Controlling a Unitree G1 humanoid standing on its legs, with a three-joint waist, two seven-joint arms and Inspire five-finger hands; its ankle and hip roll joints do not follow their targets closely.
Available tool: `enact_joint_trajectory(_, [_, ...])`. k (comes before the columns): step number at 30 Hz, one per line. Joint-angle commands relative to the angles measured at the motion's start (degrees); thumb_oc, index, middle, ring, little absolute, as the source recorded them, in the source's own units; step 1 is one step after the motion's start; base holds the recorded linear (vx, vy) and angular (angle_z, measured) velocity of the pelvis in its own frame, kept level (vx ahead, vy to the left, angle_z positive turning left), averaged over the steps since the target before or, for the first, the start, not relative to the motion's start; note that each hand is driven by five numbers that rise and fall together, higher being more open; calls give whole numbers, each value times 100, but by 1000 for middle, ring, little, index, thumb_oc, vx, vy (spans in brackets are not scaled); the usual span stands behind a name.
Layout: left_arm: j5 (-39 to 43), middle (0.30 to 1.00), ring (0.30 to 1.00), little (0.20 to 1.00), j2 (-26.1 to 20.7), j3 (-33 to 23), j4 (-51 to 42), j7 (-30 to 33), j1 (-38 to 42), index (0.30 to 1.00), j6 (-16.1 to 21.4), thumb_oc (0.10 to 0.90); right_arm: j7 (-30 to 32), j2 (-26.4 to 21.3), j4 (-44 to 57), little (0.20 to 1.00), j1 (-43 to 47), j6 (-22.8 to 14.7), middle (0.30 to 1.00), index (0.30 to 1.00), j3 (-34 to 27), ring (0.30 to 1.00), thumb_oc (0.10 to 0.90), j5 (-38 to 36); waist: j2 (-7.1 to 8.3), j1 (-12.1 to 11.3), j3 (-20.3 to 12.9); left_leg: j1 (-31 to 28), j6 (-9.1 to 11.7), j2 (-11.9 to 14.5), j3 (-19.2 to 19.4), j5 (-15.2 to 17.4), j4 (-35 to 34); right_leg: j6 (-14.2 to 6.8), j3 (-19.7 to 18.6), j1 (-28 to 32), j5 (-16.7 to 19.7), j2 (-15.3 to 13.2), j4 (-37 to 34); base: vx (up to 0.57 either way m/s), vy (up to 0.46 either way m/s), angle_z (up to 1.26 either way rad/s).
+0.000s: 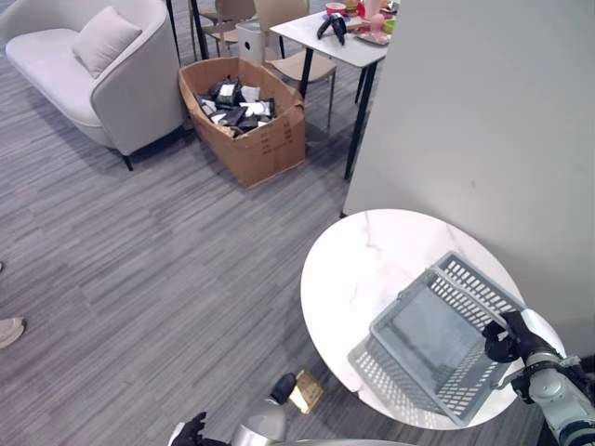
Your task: Get the vegetables into the basket
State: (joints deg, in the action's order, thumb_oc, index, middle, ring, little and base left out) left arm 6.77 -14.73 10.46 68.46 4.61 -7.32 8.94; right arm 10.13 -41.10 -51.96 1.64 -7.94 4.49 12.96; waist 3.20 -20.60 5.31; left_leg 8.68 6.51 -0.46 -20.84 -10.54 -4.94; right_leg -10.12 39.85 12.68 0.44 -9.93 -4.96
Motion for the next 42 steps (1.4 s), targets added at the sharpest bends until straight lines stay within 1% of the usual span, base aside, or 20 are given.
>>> enact_joint_trajectory(1, [4, 1000, 1000, 1000, -203, -55, 268, 5, 424, 1000, 118, 900, 195, -278, 200, 300, 416, -174, 300, 300, -4, 300, 400, -239, 191, -99, -31, -194, 155, 171, 173, 251, -6, -185, -545, -211, 429, -277, 250, -2, 3, 11])
enact_joint_trajectory(3, [5, 1000, 1000, 1000, -221, -47, 247, 15, 406, 1000, 122, 900, 189, -276, 166, 300, 436, -176, 300, 300, 22, 300, 400, -251, 207, -119, -28, -188, 153, 161, 136, 249, -6, -184, -525, -206, 414, -274, 278, 27, -33, 11])
enact_joint_trajectory(4, [28, 1000, 1000, 1000, -235, -63, 238, 19, 406, 1000, 118, 900, 185, -258, 126, 300, 472, -187, 300, 300, 72, 300, 400, -259, 239, -137, -39, -222, 190, 218, 144, 379, -6, -210, -558, -143, 283, -208, 268, 53, -71, 12])
enact_joint_trajectory(5, [29, 1000, 1000, 1000, -242, -67, 243, 24, 400, 1000, 117, 900, 183, -253, 94, 300, 495, -188, 300, 300, 97, 300, 400, -257, 246, -146, -38, -213, 195, 218, 135, 376, -6, -207, -532, -130, 277, -197, 266, -10, -4, 17])
enact_joint_trajectory(6, [25, 1000, 1000, 1000, -243, -59, 238, 22, 402, 1000, 119, 900, 188, -254, 81, 300, 501, -187, 300, 300, 94, 300, 400, -260, 226, -159, -16, -167, 171, 164, 104, 236, -6, -174, -455, -181, 398, -252, 286, -4, -10, 21])
enact_joint_trajectory(7, [39, 1000, 1000, 1000, -252, -72, 245, 24, 396, 1000, 119, 900, 179, -249, 76, 300, 523, -191, 300, 300, 131, 300, 400, -253, 249, -154, -36, -211, 207, 229, 127, 385, -6, -200, -522, -121, 267, -183, 259, -3, -9, 26])
enact_joint_trajectory(14, [51, 1000, 1000, 1000, -277, -48, 244, 8, 375, 1000, 111, 900, 170, -252, 18, 300, 697, -211, 300, 300, 340, 300, 400, -195, 249, -187, -34, -175, 239, 252, 145, 358, -6, -187, -499, -126, 264, -152, 224, 7, -12, 7])
enact_joint_trajectory(18, [105, 1000, 1000, 1000, -281, -15, 197, -1, 371, 1000, 120, 900, 163, -272, -40, 300, 851, -219, 300, 300, 437, 300, 400, -201, 219, -158, -22, -179, 244, 266, 174, 357, -6, -177, -523, -136, 256, -155, 229, -14, 21, 0])
enact_joint_trajectory(19, [129, 1000, 1000, 1000, -281, 10, 167, -10, 375, 1000, 109, 900, 156, -276, -78, 300, 943, -212, 300, 300, 498, 300, 400, -202, 187, -131, 11, -141, 206, 206, 188, 214, -6, -147, -480, -211, 380, -225, 265, 0, 0, 0])
enact_joint_trajectory(20, [146, 1000, 1000, 1000, -278, 9, 148, -6, 364, 1000, 106, 900, 149, -280, -76, 300, 964, -212, 300, 300, 524, 300, 400, -201, 201, -104, -7, -195, 229, 263, 231, 357, -6, -181, -565, -163, 254, -176, 256, -41, 90, -1])
enact_joint_trajectory(21, [147, 1000, 1000, 1000, -270, 21, 147, -10, 376, 1000, 106, 900, 153, -278, -87, 300, 989, -201, 300, 300, 523, 300, 400, -209, 171, -100, 13, -158, 201, 215, 214, 219, -6, -146, -525, -222, 370, -233, 285, 27, 17, -7])
enact_joint_trajectory(22, [189, 1000, 1000, 1000, -258, 32, 158, -21, 395, 1000, 102, 900, 159, -294, -102, 300, 1030, -184, 300, 300, 527, 300, 400, -210, 166, -47, 10, -175, 189, 216, 259, 228, -6, -152, -557, -232, 372, -247, 298, -48, 85, -8])
enact_joint_trajectory(23, [189, 1000, 1000, 1000, -257, 31, 159, -22, 396, 1000, 102, 900, 159, -295, -103, 300, 1033, -184, 300, 300, 528, 300, 400, -210, 165, -49, 13, -177, 188, 216, 262, 229, -6, -152, -560, -232, 372, -247, 299, 18, 9, -10])
enact_joint_trajectory(24, [226, 1000, 1000, 1000, -257, 25, 134, -25, 395, 1000, 104, 900, 172, -293, -99, 404, 1067, -182, 404, 404, 534, 404, 475, -217, 163, -41, 13, -188, 182, 219, 279, 233, -6, -154, -577, -232, 377, -253, 297, 13, 2, -7])
enact_joint_trajectory(25, [268, 1000, 1000, 1000, -254, 36, 85, -29, 384, 1000, 110, 900, 196, -284, -116, 1000, 1119, -175, 1000, 1000, 533, 1000, 900, -251, 153, -33, 13, -197, 175, 228, 303, 240, -6, -154, -590, -233, 370, -260, 301, 16, 3, -8])
enact_joint_trajectory(33, [362, 1000, 1000, 1000, -165, 39, 50, -40, 281, 1000, 104, 900, 236, -377, 467, 1000, 1236, -184, 1000, 1000, 531, 1000, 900, -163, 131, 59, 21, -255, 151, 256, 467, 276, -6, -167, -738, -272, 423, -292, 250, 13, 3, -9])
enact_joint_trajectory(36, [379, 1000, 1000, 1000, -122, 5, -46, -47, 202, 1000, 108, 900, 260, -545, 1151, 1000, 1220, -196, 1000, 1000, 453, 1000, 900, 38, 111, 133, 35, -259, 146, 282, 579, 294, -6, -184, -836, -308, 472, -296, 177, -1, -2, -10])
enact_joint_trajectory(37, [379, 1000, 1000, 1000, -122, 7, -47, -47, 201, 1000, 107, 900, 258, -546, 1159, 1000, 1213, -192, 1000, 1000, 447, 1000, 900, 39, 110, 129, 34, -259, 146, 283, 582, 294, -6, -183, -840, -310, 473, -296, 176, -22, 23, -19])
enact_joint_trajectory(38, [404, 1000, 1000, 1000, -76, -27, -23, -45, 219, 1000, 117, 900, 276, -632, 1757, 1000, 1148, -237, 1000, 1000, 301, 1000, 900, 145, 102, 241, 38, -255, 114, 281, 673, 294, -6, -198, -950, -376, 536, -320, 122, -17, 21, -19])
enact_joint_trajectory(42, [423, 1000, 1000, 1000, -41, -47, 1, -45, 255, 1000, 123, 900, 287, -645, 2193, 1000, 974, -265, 1000, 1000, 107, 1000, 900, 180, 96, 311, 9, -272, 99, 289, 761, 317, -6, -198, -1011, -407, 556, -340, 88, 0, 18, -26])
